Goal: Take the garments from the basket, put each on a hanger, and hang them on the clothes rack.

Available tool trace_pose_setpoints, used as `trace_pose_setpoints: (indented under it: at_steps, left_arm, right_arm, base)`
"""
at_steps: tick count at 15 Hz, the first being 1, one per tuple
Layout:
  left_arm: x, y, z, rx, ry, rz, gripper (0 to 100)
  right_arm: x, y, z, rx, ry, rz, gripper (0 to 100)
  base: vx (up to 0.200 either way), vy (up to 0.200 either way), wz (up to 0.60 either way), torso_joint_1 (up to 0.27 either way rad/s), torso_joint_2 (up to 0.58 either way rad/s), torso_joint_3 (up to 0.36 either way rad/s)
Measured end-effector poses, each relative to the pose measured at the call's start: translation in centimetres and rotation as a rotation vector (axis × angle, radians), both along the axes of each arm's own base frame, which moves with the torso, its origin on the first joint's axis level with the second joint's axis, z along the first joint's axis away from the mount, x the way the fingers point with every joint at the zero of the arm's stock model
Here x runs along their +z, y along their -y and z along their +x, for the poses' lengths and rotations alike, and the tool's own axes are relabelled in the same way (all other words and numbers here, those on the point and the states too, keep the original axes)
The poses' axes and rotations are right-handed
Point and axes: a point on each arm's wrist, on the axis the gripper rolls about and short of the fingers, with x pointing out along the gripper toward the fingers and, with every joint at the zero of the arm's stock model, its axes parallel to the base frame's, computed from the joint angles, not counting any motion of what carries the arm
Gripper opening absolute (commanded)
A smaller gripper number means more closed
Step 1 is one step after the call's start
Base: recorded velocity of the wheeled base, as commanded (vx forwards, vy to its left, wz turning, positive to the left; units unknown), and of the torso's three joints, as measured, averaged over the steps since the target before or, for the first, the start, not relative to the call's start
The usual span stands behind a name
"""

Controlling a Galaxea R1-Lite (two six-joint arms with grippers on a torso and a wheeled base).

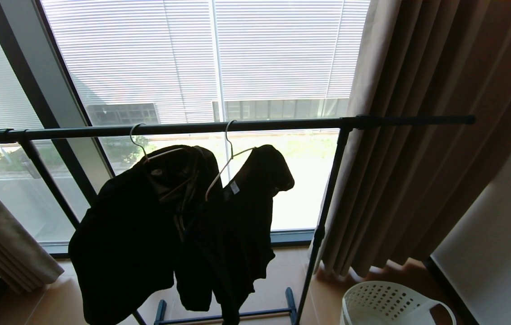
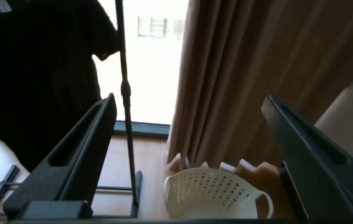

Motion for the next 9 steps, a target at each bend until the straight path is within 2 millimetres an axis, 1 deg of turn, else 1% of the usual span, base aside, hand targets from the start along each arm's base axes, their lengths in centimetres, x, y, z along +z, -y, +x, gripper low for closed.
trace_pose_setpoints:
  at_steps: [9]
  left_arm:
    - [0.00,0.00,0.00,0.000,0.000,0.000,100]
  right_arm:
    - [-0.06,-0.03,-0.24,-0.015,0.029,0.024,100]
  base:
    - [0.000,0.000,0.00,0.000,0.00,0.000]
